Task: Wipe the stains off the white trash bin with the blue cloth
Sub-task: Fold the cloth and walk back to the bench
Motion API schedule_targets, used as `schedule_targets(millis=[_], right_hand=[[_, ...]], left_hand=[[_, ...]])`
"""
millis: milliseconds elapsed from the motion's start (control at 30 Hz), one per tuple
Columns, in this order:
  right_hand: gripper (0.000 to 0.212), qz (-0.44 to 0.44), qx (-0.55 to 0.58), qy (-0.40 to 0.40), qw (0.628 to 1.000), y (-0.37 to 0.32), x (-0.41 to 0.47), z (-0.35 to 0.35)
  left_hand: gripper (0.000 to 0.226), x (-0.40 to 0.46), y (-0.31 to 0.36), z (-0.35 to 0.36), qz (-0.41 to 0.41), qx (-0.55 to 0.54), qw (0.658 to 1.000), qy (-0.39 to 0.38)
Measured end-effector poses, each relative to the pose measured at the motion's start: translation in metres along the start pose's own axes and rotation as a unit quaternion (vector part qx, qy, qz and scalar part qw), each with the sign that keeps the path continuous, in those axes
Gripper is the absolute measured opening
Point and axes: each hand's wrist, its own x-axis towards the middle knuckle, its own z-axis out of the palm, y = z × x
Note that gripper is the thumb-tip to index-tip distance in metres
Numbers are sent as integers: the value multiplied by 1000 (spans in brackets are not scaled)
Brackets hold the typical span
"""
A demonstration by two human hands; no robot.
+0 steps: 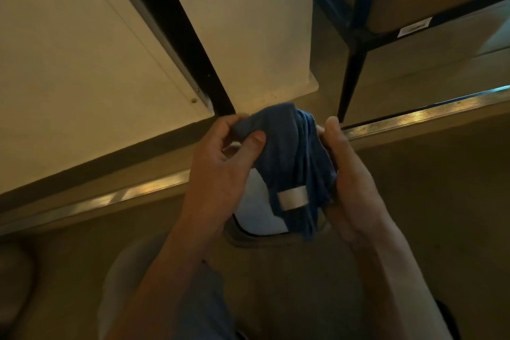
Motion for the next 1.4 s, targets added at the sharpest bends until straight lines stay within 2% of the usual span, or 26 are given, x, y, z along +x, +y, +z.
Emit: schedule_targets(millis=[167, 333, 467, 633, 867, 1033, 1133, 1267, 1400], right_hand=[[42, 10, -88, 13, 996, -10, 4, -9], [45, 50, -182, 52, 981, -9, 8, -11], [47, 105, -198, 61, 973, -12, -1, -4], [20, 200, -199, 64, 957, -27, -26, 17], [17, 292, -188, 98, 933, -89, -72, 79], [28, 309, -179, 81, 931, -173, -97, 136], [27, 303, -182, 70, 933, -228, -104, 175], [41, 274, -191, 52, 941, -297, -108, 220], [36, 248, -230, 12, 941, -365, -109, 261]], left_hand=[[18, -3, 1, 5, 33, 43, 998, 5], [22, -11, -9, 10, 3, 86, 996, 36], [24, -28, -13, 12, -37, 103, 993, 53], [28, -60, 9, 4, -94, 135, 985, 42], [28, -94, 110, -19, -136, 128, 982, 26], [29, -104, 200, -46, -95, 152, 984, 9], [27, -104, 256, -62, -95, 137, 986, 14], [25, -98, 326, -81, -53, 150, 987, 31], [21, -90, 390, -99, -38, 125, 991, 40]])
